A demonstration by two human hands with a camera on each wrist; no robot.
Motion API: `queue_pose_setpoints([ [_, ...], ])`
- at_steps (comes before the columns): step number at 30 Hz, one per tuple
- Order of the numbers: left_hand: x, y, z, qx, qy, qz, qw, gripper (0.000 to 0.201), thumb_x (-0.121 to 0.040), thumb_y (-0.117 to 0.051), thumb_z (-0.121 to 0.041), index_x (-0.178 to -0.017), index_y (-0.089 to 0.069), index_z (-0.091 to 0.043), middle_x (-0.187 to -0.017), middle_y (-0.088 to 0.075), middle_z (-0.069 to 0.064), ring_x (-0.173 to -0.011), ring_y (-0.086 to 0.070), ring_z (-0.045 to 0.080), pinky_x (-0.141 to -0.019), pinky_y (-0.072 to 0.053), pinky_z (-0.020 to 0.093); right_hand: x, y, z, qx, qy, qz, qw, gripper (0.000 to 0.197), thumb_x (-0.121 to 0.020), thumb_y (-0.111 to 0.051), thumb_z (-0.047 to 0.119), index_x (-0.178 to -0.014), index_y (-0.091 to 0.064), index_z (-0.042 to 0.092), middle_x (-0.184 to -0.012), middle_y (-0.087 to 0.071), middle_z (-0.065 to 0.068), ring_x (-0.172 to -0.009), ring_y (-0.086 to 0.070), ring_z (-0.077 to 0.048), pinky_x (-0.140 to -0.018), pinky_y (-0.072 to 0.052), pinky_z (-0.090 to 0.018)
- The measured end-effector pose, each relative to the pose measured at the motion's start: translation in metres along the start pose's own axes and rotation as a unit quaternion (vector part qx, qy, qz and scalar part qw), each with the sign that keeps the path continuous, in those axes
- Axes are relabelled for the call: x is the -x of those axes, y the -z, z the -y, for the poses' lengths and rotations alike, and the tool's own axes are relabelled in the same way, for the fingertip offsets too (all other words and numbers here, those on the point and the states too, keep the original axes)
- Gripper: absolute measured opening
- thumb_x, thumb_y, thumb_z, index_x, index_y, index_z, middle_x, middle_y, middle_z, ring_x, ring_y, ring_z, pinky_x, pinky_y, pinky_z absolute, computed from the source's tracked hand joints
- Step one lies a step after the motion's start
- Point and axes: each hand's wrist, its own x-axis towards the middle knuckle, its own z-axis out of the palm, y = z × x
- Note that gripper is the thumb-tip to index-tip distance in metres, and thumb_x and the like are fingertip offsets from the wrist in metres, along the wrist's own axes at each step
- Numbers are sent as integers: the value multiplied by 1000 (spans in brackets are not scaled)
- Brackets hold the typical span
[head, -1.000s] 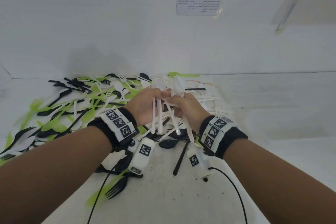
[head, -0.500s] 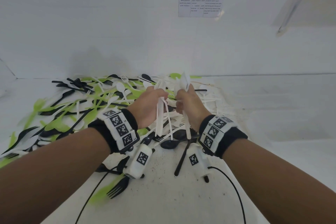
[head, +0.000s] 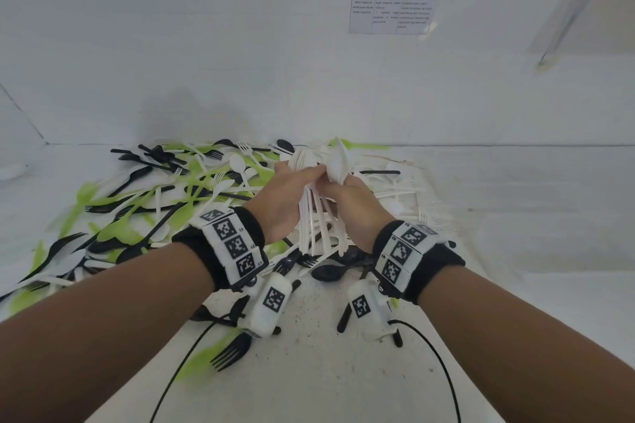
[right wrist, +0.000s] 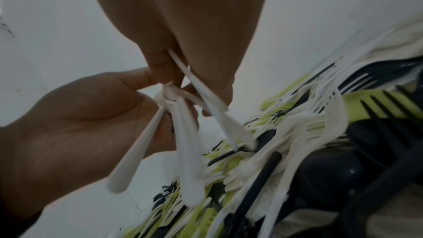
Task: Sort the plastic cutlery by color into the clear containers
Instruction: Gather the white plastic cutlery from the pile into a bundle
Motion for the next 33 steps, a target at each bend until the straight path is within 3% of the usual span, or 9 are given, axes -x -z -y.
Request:
queue_pose_setpoints([
  [3,-3,4,1,26,11,-10,1000,62,-102,-61,-19,-150,-22,-13,-135,-58,21,-113,-68,32,-83,-60,48,0,2,1,-32,-20,-2,999,23,-107,-47,10,-105,-70,15,-80,-73,9,-75,-69,-6,-73,-55,-21],
  [5,-4,6,2,8,10,-18,1000,53,-105,-55,-22,-149,-29,-9,-126,-61,14,-108,-66,28,-80,-55,44,-6,7,-2,0,-26,-72,997,23,-108,-46,16,-109,-69,20,-79,-63,7,-70,-60,-10,-76,-55,-27],
  [8,-10,12,5,2,7,-29,1000,51,-107,-50,-25,-149,-31,-7,-102,-55,5,-88,-58,20,-73,-48,36,-11,18,-7,37,-50,-158,985,13,-102,-50,29,-114,-52,24,-81,-44,2,-56,-39,-11,-56,-43,-28],
  [12,-13,13,7,-18,1,-23,1000,49,-106,-50,-26,-147,-31,-8,-103,-53,4,-84,-55,17,-72,-47,35,-5,13,-6,-3,-84,-116,990,24,-95,-47,26,-113,-31,31,-88,-34,-3,-56,-29,-12,-48,-31,-27],
  [17,-12,5,9,5,15,24,1000,22,-105,-52,-20,-122,-39,-14,-103,-58,12,-76,-66,24,-63,-52,40,-5,-5,-5,-18,-53,-71,996,12,-105,-47,28,-115,-49,23,-85,-52,-4,-68,-47,-19,-51,-36,-26],
  [19,-9,4,9,22,14,25,999,26,-103,-54,-16,-124,-38,-12,-99,-61,14,-70,-68,24,-59,-54,39,-3,-9,-3,-22,-37,-74,996,6,-107,-48,26,-105,-51,20,-77,-53,-1,-57,-47,-13,-47,-35,-23],
  [22,-2,3,5,28,12,51,998,61,-94,-62,-23,-143,-37,2,-118,-57,21,-89,-67,30,-71,-57,41,-7,-9,-3,-34,-21,-103,994,10,-105,-53,19,-96,-50,16,-69,-52,0,-44,-40,-7,-44,-34,-22],
  [26,0,4,2,28,27,83,996,95,-81,-65,-7,-155,-8,6,-103,-59,20,-83,-64,33,-75,-55,43,-6,-8,4,-158,-54,-94,981,13,-104,-56,16,-92,-54,11,-70,-52,-3,-47,-34,-11,-41,-33,-22],
  [33,1,13,1,36,27,37,998,76,-84,-61,-3,-152,-27,-1,-107,-62,24,-80,-65,30,-69,-57,40,-1,-5,5,-65,-36,-64,995,14,-104,-56,18,-100,-68,15,-73,-56,-4,-49,-39,-13,-60,-39,-31],
])
